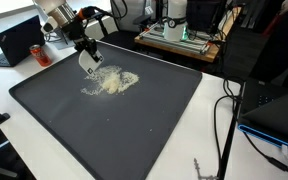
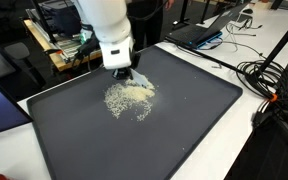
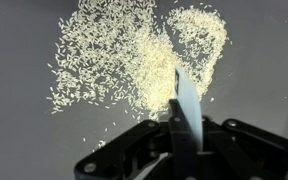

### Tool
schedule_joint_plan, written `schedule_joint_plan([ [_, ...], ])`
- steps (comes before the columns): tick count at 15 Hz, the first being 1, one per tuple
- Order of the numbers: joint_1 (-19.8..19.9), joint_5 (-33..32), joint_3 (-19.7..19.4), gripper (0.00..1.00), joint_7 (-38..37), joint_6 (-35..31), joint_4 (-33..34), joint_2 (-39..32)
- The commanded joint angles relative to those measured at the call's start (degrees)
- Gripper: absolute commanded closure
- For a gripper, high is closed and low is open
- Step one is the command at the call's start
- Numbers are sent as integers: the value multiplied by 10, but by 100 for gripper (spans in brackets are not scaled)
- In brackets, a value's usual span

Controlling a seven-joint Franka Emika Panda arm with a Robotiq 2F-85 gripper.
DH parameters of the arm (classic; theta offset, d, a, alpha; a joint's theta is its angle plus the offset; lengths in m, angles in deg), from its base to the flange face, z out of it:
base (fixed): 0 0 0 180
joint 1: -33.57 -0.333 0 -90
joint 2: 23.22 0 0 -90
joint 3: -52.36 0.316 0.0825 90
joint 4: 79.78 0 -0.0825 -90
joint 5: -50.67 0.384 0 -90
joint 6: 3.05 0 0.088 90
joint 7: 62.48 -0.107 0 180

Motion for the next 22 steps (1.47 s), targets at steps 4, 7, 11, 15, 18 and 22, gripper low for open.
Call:
schedule_joint_plan([
  [4, 47, 83, -7, 99, -39, 52, 62, -70],
  [7, 70, 124, -4, 99, -44, 38, 53, -82],
  [11, 99, 207, -1, 99, -43, 4, 26, -78],
  [15, 105, 262, -11, 99, -34, -28, 11, -71],
  [18, 103, 288, -19, 99, -32, -54, -2, -67],
  [22, 99, 309, -27, 99, -40, -78, -17, -64],
])
